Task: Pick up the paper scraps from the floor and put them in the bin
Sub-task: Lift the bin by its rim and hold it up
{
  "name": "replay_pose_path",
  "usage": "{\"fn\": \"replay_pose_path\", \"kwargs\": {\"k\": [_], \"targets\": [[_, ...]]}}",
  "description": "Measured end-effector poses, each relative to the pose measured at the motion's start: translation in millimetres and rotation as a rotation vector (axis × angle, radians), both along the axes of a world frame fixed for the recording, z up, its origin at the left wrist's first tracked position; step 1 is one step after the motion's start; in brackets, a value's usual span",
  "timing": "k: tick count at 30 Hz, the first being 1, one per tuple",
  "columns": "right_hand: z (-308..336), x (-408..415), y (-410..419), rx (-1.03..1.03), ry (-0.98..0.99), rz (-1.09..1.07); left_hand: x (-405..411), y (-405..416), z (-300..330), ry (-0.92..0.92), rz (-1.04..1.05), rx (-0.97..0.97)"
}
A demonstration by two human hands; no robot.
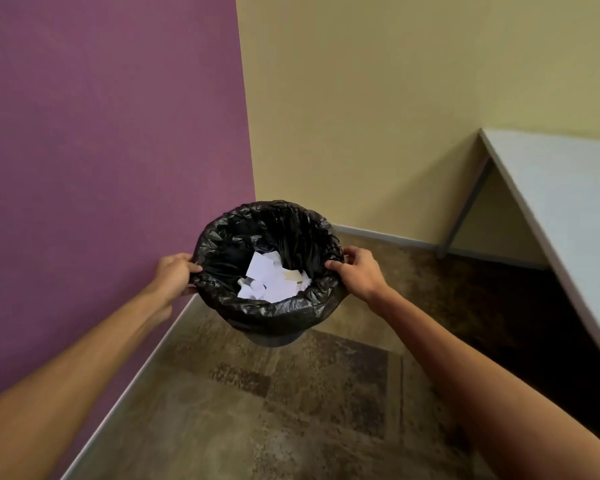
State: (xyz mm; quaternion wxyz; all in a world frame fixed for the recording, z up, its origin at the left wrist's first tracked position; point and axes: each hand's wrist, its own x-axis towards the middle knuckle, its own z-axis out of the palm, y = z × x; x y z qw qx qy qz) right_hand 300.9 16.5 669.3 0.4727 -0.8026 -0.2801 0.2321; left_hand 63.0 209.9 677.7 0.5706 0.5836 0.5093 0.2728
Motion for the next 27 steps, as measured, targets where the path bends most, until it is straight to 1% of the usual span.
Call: {"fn": "replay_pose_path", "kwargs": {"k": [3, 7, 14, 17, 21, 27], "targets": [[64.1, 11.3, -12.5, 0.015, 0.004, 0.003, 7.8, -7.8, 62.0, 0.008, -0.042, 0.018], [141.4, 28.7, -28.7, 0.042, 0.011, 0.013, 22.2, -20.0, 135.9, -0.009, -0.044, 0.04], [240.6, 55.1, -45.6, 0.107, -0.029, 0.046, 46.1, -35.8, 224.5, -0.057, -0.022, 0.035], [264.9, 66.6, -49.2, 0.125, -0.081, 0.048, 58.3, -33.7, 249.9, -0.093, -0.029, 0.03], [281.9, 83.0, -42.3, 0.148, -0.054, 0.042, 73.8, -29.1, 272.1, -0.141, -0.046, 0.033], [289.7, 104.3, -7.6, 0.138, -0.048, 0.049, 100.2, 11.1, 279.8, -0.155, -0.068, 0.038]]}}
